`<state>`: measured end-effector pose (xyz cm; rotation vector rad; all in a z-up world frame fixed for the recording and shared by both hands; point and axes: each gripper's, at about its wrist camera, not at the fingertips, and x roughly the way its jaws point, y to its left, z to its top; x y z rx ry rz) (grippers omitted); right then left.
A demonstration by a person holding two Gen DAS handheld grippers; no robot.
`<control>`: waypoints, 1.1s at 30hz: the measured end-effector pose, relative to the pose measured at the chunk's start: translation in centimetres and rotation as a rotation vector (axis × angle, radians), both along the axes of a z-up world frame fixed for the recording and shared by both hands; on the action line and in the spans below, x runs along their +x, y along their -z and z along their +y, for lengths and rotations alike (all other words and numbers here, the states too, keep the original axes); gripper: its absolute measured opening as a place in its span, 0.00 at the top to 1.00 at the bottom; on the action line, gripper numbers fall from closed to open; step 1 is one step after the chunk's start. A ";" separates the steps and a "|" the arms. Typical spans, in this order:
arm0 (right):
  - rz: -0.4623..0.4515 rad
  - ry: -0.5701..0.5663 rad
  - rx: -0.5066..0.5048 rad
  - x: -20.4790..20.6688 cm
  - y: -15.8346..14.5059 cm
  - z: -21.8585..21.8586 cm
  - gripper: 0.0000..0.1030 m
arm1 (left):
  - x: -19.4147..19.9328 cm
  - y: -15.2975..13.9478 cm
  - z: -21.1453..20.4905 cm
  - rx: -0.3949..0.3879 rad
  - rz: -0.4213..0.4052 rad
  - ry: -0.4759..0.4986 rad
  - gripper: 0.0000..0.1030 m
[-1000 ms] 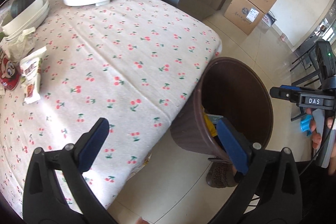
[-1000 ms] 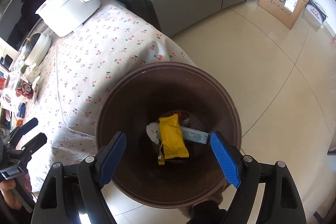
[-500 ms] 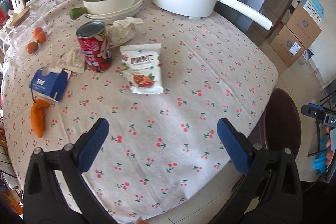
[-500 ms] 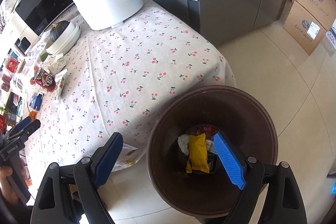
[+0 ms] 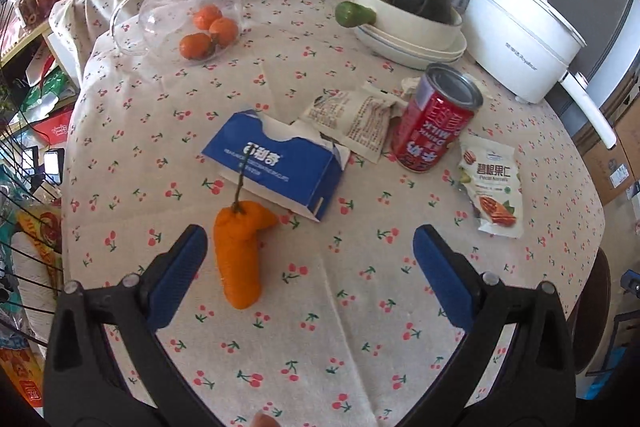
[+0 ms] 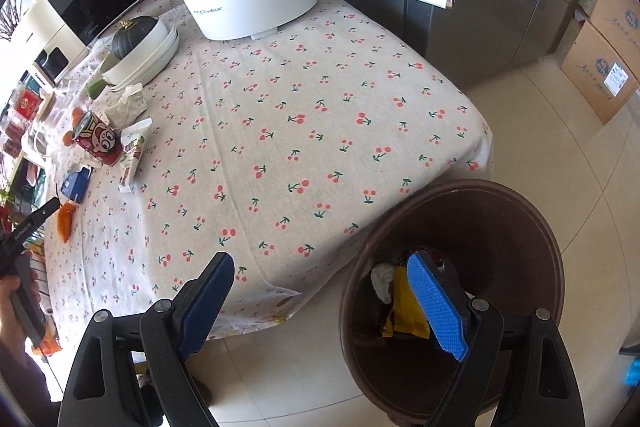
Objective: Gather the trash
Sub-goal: 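Grasp the orange peel with the left tool while the right tool grasps the pecan snack bag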
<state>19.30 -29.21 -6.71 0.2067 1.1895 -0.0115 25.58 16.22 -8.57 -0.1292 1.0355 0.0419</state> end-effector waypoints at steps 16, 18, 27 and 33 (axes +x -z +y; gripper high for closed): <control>-0.018 -0.062 -0.005 3.4 1.2 8.1 0.13 | 0.6 3.8 3.8 -0.070 0.071 -0.068 0.67; -0.034 -0.079 -0.012 3.7 1.2 9.8 0.13 | 0.2 3.4 3.6 -0.086 0.077 -0.056 0.69; -0.099 -0.144 -0.021 5.9 2.3 17.1 0.13 | -2.7 1.2 3.7 -0.088 0.055 0.023 0.78; -0.130 -0.172 -0.018 8.8 5.0 22.2 0.13 | -3.9 -0.3 5.5 -0.163 0.030 0.010 0.79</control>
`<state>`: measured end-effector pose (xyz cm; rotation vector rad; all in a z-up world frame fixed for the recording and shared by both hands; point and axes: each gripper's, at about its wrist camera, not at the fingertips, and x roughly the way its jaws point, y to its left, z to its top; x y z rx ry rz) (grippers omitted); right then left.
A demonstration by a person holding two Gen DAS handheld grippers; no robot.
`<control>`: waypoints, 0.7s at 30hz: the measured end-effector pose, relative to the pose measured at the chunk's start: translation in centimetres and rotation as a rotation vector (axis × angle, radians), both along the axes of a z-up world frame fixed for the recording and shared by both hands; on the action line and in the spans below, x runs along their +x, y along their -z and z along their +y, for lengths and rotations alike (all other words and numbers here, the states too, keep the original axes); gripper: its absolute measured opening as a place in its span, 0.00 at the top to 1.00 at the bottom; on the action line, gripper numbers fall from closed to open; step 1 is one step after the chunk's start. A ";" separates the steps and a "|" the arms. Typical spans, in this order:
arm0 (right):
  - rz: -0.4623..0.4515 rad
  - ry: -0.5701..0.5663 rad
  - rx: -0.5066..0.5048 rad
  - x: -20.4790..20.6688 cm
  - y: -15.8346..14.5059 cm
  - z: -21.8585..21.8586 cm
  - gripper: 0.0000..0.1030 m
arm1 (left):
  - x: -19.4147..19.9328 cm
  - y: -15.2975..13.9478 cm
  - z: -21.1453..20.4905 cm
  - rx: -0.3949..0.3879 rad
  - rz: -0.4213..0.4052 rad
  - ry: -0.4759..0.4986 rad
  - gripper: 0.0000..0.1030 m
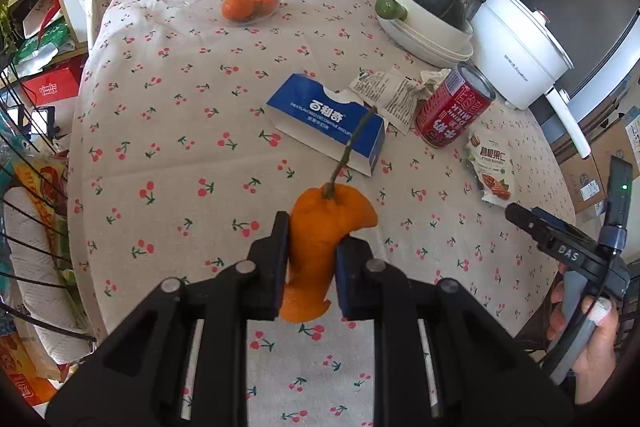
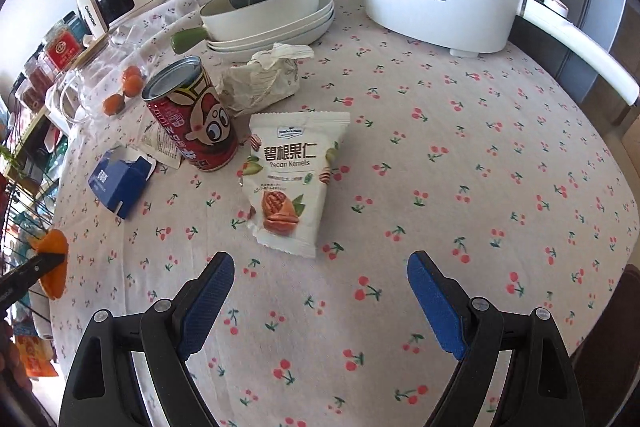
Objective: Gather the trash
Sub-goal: 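Grasp the orange peel with the left tool while the right tool grasps the pecan snack bag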
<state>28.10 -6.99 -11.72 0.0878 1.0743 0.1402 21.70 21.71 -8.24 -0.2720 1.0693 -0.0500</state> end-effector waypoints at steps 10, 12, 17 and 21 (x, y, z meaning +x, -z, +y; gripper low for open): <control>-0.110 0.008 -0.219 3.2 2.5 5.2 0.12 | -0.5 -1.5 -0.4 -0.049 -0.031 0.020 0.79; -0.117 0.013 -0.219 3.5 2.6 5.1 0.13 | -0.4 -1.4 -0.6 -0.050 -0.026 0.023 0.79; -0.137 0.014 -0.244 3.3 2.2 4.6 0.43 | -0.4 -1.2 -1.1 -0.050 -0.016 0.033 0.79; -0.127 -0.026 -0.212 2.8 1.4 3.3 0.66 | -0.7 -1.5 -1.5 -0.045 -0.023 0.040 0.79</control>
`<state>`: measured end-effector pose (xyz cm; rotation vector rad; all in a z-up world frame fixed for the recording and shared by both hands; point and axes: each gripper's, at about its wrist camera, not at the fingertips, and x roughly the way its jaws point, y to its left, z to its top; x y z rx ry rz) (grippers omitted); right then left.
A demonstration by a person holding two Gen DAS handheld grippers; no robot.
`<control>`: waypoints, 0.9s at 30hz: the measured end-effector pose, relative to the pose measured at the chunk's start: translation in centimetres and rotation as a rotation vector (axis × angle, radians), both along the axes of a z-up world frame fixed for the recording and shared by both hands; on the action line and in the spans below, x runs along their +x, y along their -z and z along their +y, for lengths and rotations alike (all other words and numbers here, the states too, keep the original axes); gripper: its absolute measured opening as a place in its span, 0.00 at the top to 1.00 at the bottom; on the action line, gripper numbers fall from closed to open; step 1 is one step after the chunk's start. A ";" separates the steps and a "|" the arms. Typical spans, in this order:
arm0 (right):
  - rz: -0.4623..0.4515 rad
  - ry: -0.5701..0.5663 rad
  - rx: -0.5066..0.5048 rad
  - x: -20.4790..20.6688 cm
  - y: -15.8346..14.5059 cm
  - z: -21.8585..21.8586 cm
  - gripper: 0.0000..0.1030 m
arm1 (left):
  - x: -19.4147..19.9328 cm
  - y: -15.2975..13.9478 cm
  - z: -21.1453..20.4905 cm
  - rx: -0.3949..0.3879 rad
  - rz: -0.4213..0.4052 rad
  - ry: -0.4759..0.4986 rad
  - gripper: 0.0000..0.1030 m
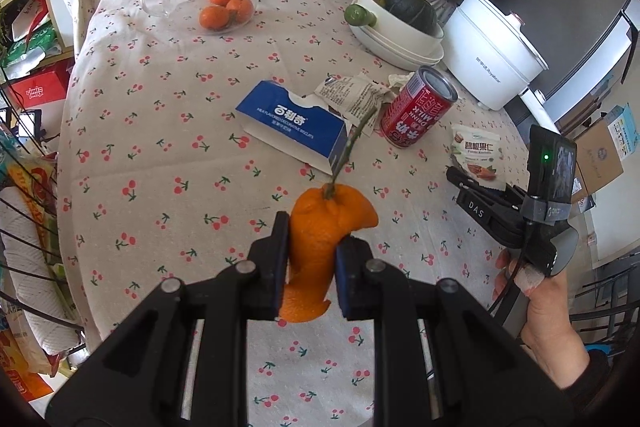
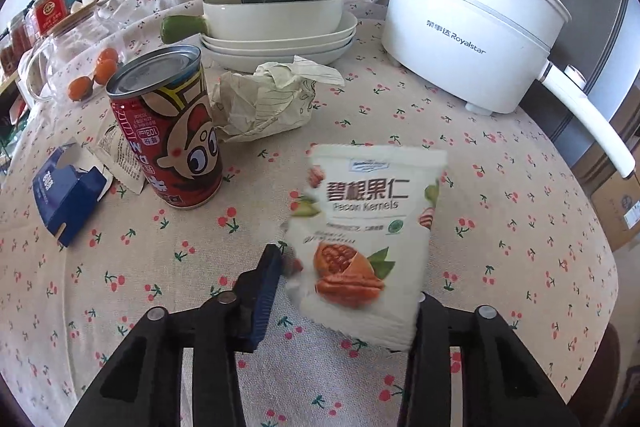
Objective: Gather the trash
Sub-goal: 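Grasp the orange peel with the left tool while the right tool grasps the pecan snack bag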
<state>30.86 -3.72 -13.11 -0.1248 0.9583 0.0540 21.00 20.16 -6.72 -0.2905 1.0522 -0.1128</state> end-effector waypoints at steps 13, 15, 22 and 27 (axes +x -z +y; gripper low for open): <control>0.007 -0.112 0.064 -6.1 -5.2 -8.2 0.70 | -0.4 -1.0 -5.2 -0.003 -0.014 0.079 0.79; 0.041 -0.111 0.109 -6.4 -5.1 -9.1 0.46 | -0.3 -1.2 -5.7 -0.004 -0.017 0.080 0.79; 0.072 0.013 0.270 -3.2 -4.1 -9.3 0.12 | 0.2 -1.6 -5.7 -0.013 -0.036 0.031 0.79; 0.064 0.109 0.298 0.6 -1.8 -7.3 0.10 | 0.5 -1.3 -4.3 0.011 -0.034 0.006 0.78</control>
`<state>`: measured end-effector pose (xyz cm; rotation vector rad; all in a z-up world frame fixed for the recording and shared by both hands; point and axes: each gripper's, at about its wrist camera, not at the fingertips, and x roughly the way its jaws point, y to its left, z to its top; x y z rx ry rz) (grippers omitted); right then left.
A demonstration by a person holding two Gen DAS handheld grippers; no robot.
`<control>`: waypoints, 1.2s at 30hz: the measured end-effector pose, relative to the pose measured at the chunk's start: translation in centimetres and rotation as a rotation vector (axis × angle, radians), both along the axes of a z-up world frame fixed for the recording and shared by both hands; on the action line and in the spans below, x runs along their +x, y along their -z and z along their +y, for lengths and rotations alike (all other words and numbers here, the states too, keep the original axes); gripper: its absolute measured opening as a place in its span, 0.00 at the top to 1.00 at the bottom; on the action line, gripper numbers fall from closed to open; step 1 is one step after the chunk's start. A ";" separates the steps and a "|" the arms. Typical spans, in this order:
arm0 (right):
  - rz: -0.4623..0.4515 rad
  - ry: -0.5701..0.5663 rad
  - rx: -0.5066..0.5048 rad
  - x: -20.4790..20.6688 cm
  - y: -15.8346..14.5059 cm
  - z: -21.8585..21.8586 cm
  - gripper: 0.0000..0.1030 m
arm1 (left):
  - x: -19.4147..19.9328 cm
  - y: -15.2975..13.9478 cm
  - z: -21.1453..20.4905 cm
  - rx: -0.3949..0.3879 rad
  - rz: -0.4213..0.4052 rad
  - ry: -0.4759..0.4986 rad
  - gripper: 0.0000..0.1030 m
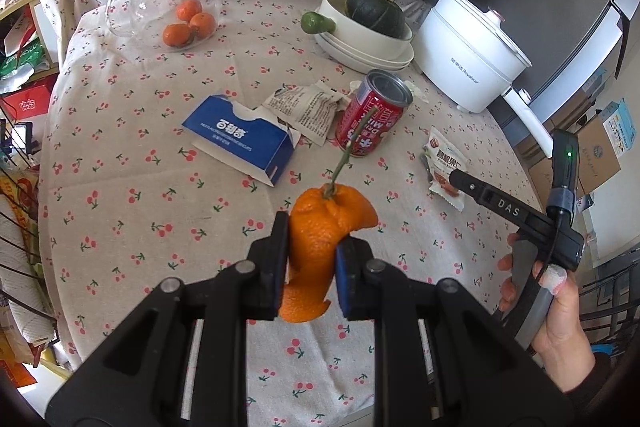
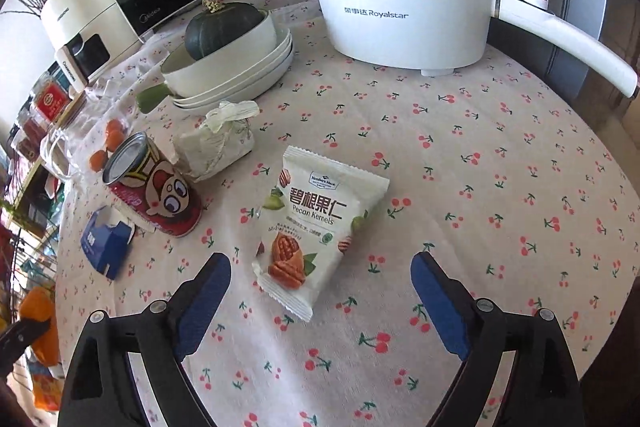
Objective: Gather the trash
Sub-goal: 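Grasp the orange peel with the left tool while the right tool grasps the pecan snack bag, then carry the orange peel and pecan bag over the brown bin and open both tools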
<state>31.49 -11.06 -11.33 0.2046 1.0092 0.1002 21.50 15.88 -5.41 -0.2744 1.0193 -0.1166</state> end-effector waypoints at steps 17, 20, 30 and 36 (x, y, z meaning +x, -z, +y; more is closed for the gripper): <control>-0.044 0.076 -0.155 4.3 1.9 0.9 0.29 | 0.8 0.9 0.0 0.032 0.020 0.019 0.79; -0.049 0.055 -0.141 2.8 1.0 -0.6 0.29 | 0.4 0.7 -1.1 0.033 0.012 0.045 0.79; -0.079 0.006 -0.150 -4.4 -3.6 -6.7 0.29 | -1.2 -0.8 -4.0 0.011 -0.030 0.115 0.79; -0.111 0.004 -0.186 -8.6 -6.2 -10.4 0.29 | -2.1 -1.4 -5.6 -0.040 -0.037 0.128 0.79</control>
